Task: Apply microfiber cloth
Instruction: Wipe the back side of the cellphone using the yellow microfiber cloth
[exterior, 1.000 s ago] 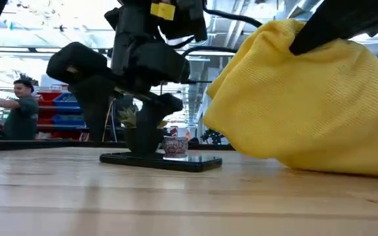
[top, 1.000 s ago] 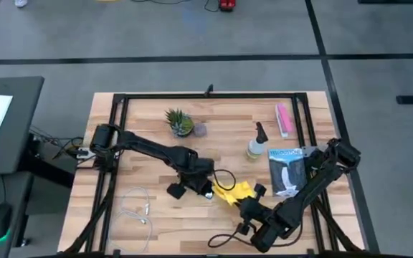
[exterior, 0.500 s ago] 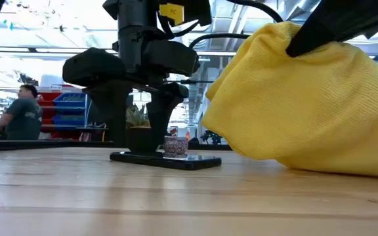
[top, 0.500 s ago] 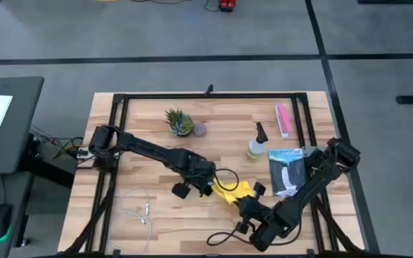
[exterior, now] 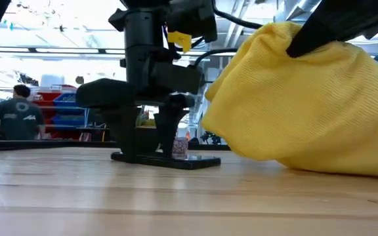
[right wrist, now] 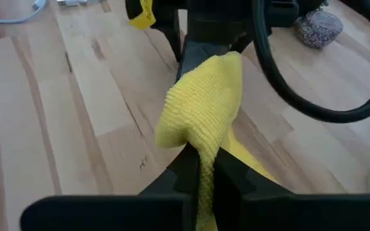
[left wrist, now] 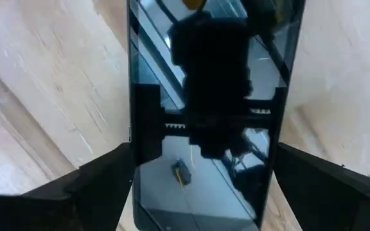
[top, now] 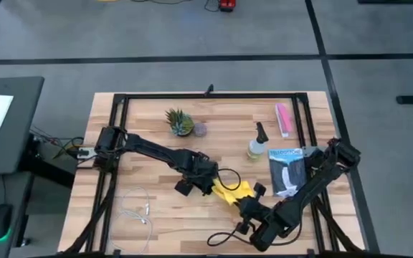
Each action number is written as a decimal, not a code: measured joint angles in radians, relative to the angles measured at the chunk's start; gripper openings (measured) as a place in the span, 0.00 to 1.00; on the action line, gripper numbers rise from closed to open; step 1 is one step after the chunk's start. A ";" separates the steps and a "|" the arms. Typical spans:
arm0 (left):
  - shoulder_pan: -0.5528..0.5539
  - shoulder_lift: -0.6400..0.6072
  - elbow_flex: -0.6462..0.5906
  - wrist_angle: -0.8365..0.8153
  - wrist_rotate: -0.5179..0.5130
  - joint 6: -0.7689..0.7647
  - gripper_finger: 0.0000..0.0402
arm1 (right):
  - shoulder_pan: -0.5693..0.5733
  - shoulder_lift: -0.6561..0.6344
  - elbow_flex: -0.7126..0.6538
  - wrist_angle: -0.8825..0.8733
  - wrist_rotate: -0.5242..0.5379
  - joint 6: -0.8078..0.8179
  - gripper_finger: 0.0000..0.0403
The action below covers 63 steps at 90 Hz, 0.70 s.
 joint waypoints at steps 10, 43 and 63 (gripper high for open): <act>0.000 0.016 0.000 0.005 0.001 -0.025 0.84 | 0.000 0.000 0.000 0.002 -0.001 0.000 0.03; 0.004 0.024 0.033 -0.049 -0.023 -0.094 0.84 | 0.000 0.000 0.000 0.005 -0.001 0.000 0.03; -0.010 0.037 0.137 -0.141 -0.041 -0.151 0.84 | 0.000 0.000 0.000 0.007 -0.001 0.000 0.03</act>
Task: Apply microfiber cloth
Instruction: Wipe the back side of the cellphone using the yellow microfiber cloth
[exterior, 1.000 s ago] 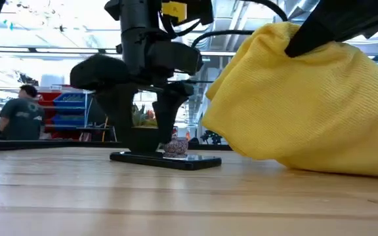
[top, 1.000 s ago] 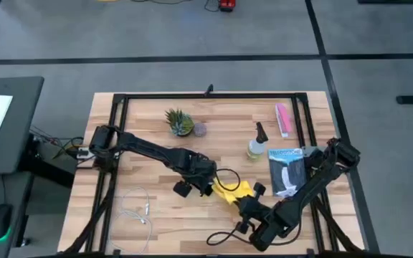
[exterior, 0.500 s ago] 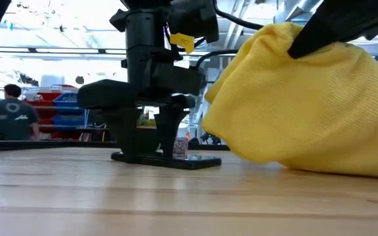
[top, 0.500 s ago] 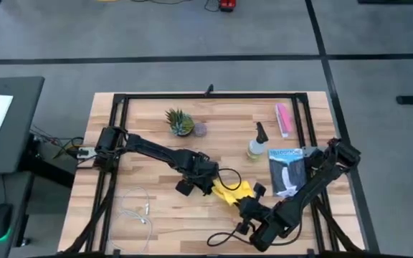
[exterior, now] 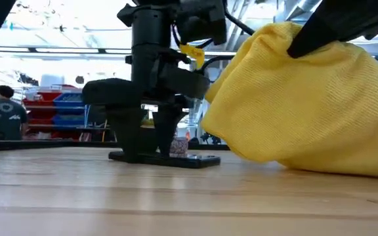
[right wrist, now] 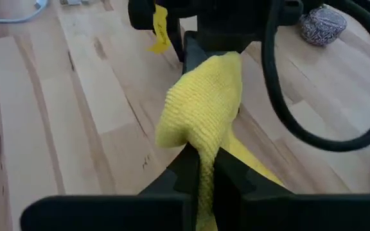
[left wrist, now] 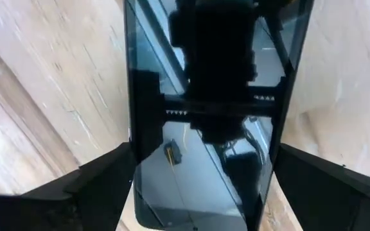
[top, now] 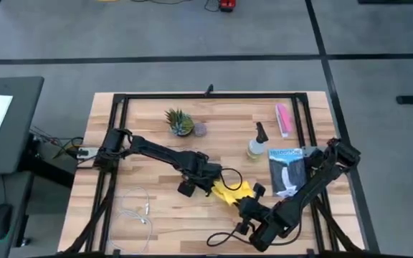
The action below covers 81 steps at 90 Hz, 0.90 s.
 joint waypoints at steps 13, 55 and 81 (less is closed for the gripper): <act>-0.004 -0.008 0.038 -0.023 -0.011 -0.004 0.84 | 0.000 0.000 0.000 0.000 0.000 0.000 0.03; 0.060 -0.009 -0.025 -0.002 -0.010 -0.020 0.86 | 0.000 0.000 0.000 0.000 0.000 0.000 0.03; 0.082 -0.010 -0.030 0.067 0.014 0.034 0.88 | 0.000 0.000 0.000 0.000 0.000 0.000 0.03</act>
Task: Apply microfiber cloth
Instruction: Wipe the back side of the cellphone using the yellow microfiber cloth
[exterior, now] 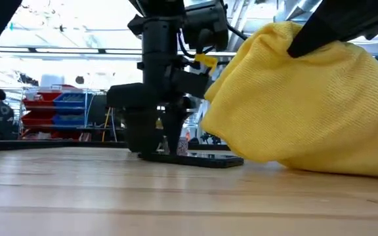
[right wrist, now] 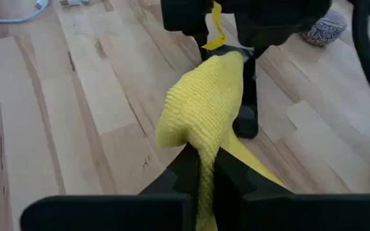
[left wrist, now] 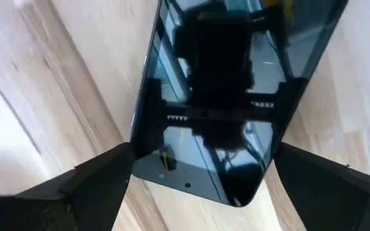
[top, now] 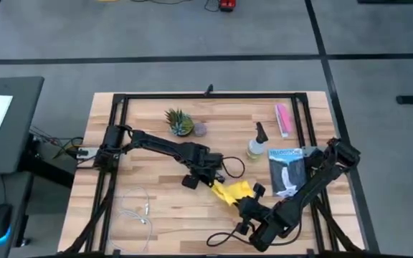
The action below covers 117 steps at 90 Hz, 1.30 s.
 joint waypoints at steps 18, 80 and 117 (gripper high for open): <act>0.005 0.022 0.002 0.021 0.028 0.035 0.88 | 0.000 0.000 0.000 0.010 0.000 0.000 0.03; -0.001 0.029 0.002 -0.023 0.016 -0.035 0.73 | 0.017 0.000 0.037 -0.037 0.009 -0.027 0.03; -0.022 0.033 0.000 -0.013 -0.023 -0.037 0.38 | 0.064 0.000 0.037 -0.035 0.010 -0.023 0.03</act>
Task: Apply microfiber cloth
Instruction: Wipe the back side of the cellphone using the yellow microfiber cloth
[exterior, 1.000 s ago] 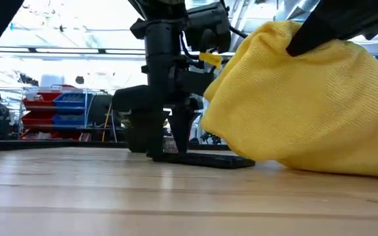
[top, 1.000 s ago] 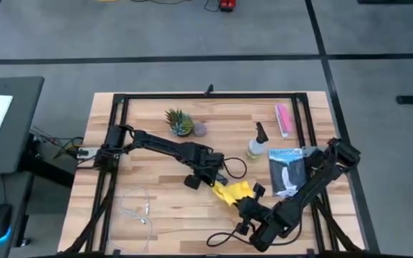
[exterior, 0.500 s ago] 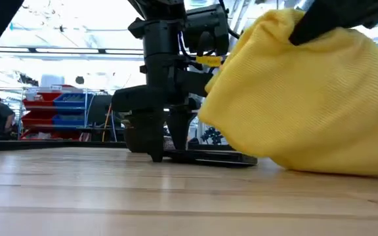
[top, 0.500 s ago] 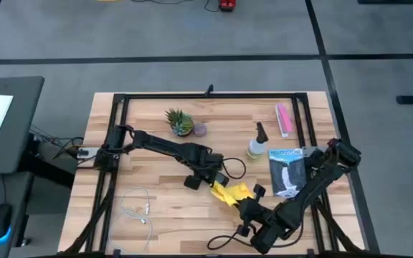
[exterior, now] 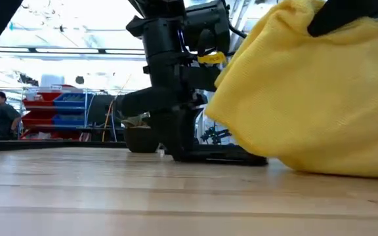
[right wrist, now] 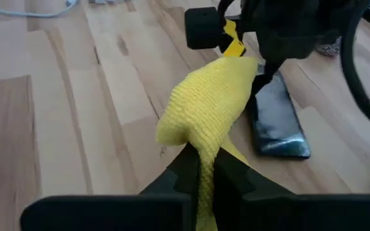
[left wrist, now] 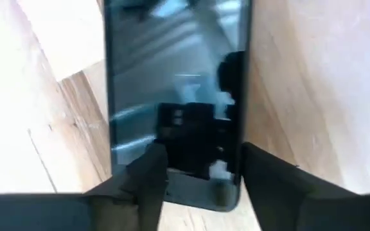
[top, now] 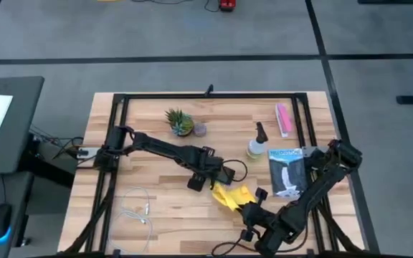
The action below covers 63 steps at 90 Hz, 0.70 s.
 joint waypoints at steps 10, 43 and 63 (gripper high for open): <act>-0.006 0.001 0.000 -0.001 0.000 -0.006 0.33 | 0.013 -0.001 0.000 -0.005 0.000 0.005 0.03; -0.044 -0.034 -0.003 -0.036 -0.021 -0.078 0.30 | 0.065 -0.059 0.000 -0.162 0.040 0.174 0.01; -0.071 -0.105 -0.001 -0.017 -0.016 -0.082 0.31 | 0.054 -0.055 0.000 -0.166 0.045 0.181 0.01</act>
